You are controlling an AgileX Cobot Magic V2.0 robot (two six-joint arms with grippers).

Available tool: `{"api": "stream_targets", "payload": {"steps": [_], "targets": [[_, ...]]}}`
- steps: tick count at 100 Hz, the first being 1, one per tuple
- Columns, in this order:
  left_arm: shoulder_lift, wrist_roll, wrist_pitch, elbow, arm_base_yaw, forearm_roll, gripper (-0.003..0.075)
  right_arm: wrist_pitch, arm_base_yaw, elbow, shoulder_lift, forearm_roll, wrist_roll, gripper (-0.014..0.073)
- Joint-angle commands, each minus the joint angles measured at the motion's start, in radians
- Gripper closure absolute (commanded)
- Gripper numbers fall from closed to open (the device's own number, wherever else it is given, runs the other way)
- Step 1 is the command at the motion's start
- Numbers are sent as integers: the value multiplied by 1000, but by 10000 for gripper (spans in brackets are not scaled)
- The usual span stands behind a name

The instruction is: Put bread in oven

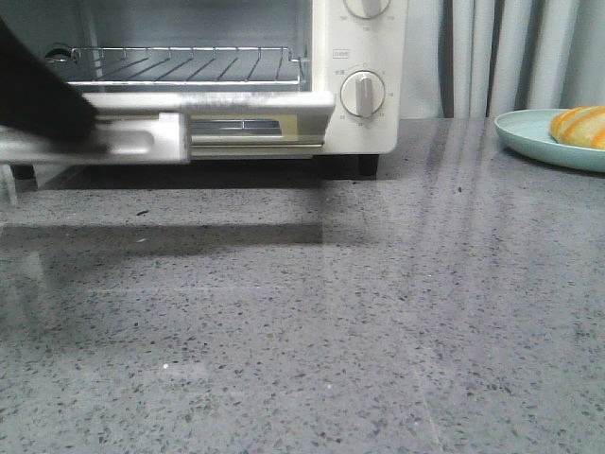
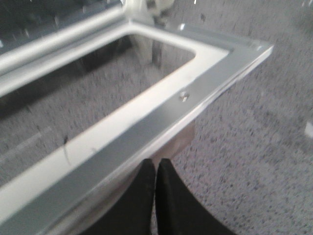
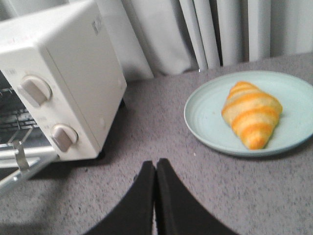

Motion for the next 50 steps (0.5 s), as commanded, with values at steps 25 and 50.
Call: {"api": "stream_targets", "payload": {"steps": [25,50], "targets": [[-141,-9,80,-39,3,-47,742,-90,-1,-63,8,4,-7,642],[-300,-9,32,-39,3,-59,742,18,-1,-183,90,-79,-7,641]]}}
